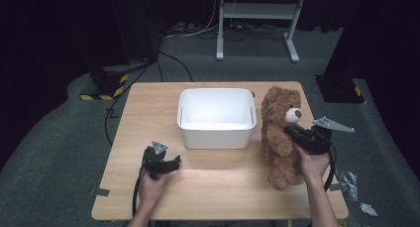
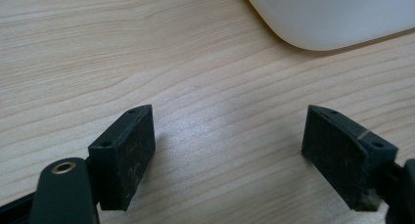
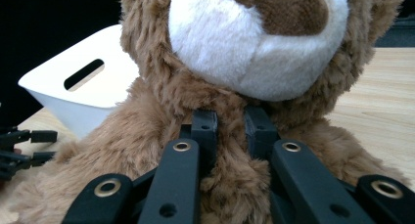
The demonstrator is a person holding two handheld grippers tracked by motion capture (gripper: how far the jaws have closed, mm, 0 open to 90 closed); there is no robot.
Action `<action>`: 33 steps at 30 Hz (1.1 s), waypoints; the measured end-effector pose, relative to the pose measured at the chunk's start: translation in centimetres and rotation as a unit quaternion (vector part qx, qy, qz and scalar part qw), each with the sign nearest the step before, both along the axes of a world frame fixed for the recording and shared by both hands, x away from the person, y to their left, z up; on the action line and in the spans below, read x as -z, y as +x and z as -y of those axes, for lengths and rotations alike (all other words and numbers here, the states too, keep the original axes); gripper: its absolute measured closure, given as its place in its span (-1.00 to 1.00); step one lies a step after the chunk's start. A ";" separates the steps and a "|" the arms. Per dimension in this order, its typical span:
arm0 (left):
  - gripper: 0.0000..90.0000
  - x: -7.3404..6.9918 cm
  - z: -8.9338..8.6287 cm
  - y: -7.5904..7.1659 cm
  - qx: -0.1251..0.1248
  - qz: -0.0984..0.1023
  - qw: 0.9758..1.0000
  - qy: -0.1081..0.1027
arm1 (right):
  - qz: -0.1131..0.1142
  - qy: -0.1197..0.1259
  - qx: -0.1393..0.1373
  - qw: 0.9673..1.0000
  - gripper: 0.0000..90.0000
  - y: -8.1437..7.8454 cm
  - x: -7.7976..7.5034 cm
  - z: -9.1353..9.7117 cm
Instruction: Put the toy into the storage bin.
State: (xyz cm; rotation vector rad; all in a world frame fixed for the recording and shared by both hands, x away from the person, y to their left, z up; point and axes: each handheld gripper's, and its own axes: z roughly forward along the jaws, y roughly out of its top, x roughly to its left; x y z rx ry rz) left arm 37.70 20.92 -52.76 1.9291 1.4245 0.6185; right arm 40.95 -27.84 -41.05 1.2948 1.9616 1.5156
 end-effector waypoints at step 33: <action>-0.55 0.0 0.1 0.0 -0.002 -0.001 1.000 -0.004 | 0.030 0.001 -0.064 0.997 0.81 -3.3 -2.3 -1.6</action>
